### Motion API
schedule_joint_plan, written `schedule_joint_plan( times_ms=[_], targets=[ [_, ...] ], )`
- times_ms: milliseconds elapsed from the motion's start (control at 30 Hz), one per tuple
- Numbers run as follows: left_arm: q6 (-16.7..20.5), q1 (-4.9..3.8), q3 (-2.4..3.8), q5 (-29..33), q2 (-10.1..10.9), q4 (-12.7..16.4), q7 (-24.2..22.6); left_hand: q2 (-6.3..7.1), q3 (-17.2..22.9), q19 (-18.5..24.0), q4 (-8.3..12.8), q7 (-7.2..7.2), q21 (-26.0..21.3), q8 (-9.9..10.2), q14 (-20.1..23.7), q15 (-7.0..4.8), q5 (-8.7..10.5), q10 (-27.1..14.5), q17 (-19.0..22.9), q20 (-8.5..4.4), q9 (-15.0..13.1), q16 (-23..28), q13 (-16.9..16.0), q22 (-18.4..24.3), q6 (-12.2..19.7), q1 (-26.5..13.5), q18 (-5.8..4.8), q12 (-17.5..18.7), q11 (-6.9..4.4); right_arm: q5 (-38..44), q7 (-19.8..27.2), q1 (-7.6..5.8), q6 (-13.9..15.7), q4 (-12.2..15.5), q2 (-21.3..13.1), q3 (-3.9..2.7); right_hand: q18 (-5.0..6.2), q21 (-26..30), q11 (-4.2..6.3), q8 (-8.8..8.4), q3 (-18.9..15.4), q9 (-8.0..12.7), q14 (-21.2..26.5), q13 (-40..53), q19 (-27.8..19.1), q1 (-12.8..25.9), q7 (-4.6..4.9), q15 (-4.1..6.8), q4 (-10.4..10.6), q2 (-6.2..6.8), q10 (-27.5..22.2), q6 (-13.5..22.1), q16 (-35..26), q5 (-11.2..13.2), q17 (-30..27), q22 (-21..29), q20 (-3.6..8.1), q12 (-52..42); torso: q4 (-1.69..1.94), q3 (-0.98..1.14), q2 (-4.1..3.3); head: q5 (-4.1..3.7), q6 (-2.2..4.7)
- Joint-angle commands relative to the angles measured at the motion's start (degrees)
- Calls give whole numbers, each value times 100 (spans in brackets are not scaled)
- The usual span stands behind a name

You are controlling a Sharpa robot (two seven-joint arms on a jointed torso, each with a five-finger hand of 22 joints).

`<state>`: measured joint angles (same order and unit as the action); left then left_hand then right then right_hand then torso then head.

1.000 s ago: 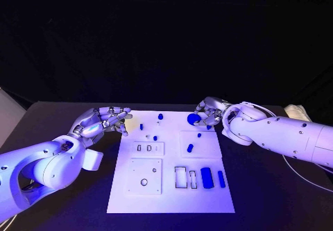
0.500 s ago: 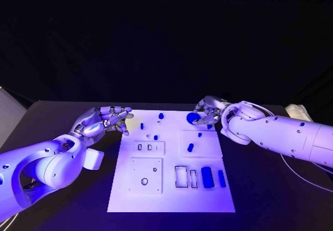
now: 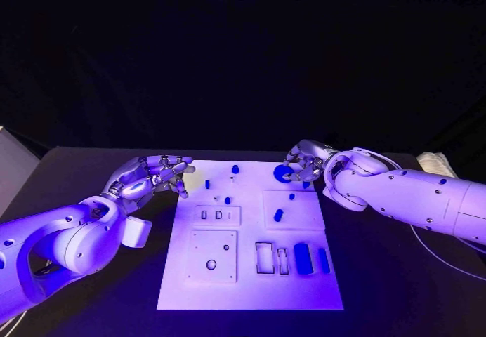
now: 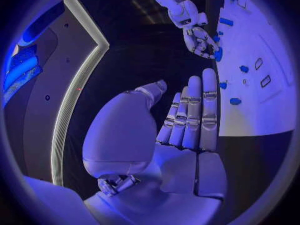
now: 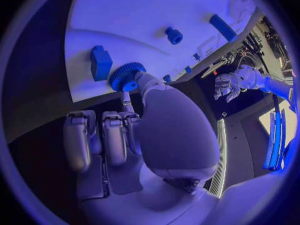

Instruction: Assemble the parts on the task board

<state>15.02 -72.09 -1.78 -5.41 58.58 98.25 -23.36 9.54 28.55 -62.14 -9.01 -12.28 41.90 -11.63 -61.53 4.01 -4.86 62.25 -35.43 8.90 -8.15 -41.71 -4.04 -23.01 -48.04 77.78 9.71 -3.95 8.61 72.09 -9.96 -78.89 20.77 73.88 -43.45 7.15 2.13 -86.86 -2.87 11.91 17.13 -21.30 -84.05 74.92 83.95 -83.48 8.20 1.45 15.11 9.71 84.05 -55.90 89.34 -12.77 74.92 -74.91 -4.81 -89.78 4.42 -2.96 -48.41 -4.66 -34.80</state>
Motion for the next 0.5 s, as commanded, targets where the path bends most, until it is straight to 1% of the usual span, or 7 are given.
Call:
schedule_joint_plan(
  times_ms=[33, 200, 300, 400, 500],
  targets=[
    [-135, -5, 3, -42, -4, 3, -11, -40, 39, 38, 2, -31, 33, -14, 27, -1, -6, -43, -6, 4, -9, -23, -1, -9, 50, -24, 72, 9, -3, -12, 58, 12, 81, 11, -6, 5, -116, -36, 41, 122, 61, -60, -571, 1508, 445, 2, -125, 41, -15, -54, 595, -231, 20, -8, 1400, -1149, 57, -22, 1, -2, 0, -4, 2],
    [-139, -5, 3, -42, -4, 4, -4, -40, 39, 38, 2, -31, 33, -14, 27, -1, -6, -43, -6, 4, -9, -23, -1, -9, 50, -24, 72, 9, -3, 155, 18, 12, 257, 44, -7, 5, -119, -44, 58, 140, 124, -68, -574, 1508, 450, 45, -143, 63, -37, -13, 595, -261, 26, 35, 1415, -1162, 80, -22, 2, -4, -3, -5, 14],
    [-142, -5, 3, -42, -4, 4, -3, -40, 39, 38, 2, -31, 33, -14, 27, -1, -6, -43, -6, 4, -9, -23, -1, -9, 50, -24, 72, 9, -3, 373, 9, 12, 493, 124, -24, 5, -122, -53, 67, 149, 161, -72, -575, 1508, 455, 56, -151, 71, -58, 11, 595, -276, 29, 39, 1421, -1173, 90, -22, 1, -2, -2, -7, 16],
    [-146, -5, 3, -42, -6, 1, -2, -43, 47, 44, 8, -31, 43, -14, 31, -1, -8, -46, -6, 4, -9, -25, 0, -15, 52, -16, 73, 10, -3, 610, 10, 12, 724, 278, -56, 4, -125, -60, 73, 154, 190, -74, -576, 1508, 459, 68, -156, 75, -72, 30, 595, -283, 30, 15, 1423, -1183, 96, -22, 2, 0, -2, -3, 24],
    [-150, -5, 3, -42, -10, -7, 1, -45, 51, 48, 11, -32, 48, -13, 32, -1, -9, -47, -6, 4, -9, -26, 0, -18, 53, -12, 73, 10, -3, 876, -48, 11, 840, 497, -90, 2, -132, -82, 75, 154, 222, -74, -582, 1508, 472, 150, -155, 77, -57, 62, 595, -283, 41, 19, 1450, -1212, 102, -22, -2, 6, 1, 12, 23]
  ],
)
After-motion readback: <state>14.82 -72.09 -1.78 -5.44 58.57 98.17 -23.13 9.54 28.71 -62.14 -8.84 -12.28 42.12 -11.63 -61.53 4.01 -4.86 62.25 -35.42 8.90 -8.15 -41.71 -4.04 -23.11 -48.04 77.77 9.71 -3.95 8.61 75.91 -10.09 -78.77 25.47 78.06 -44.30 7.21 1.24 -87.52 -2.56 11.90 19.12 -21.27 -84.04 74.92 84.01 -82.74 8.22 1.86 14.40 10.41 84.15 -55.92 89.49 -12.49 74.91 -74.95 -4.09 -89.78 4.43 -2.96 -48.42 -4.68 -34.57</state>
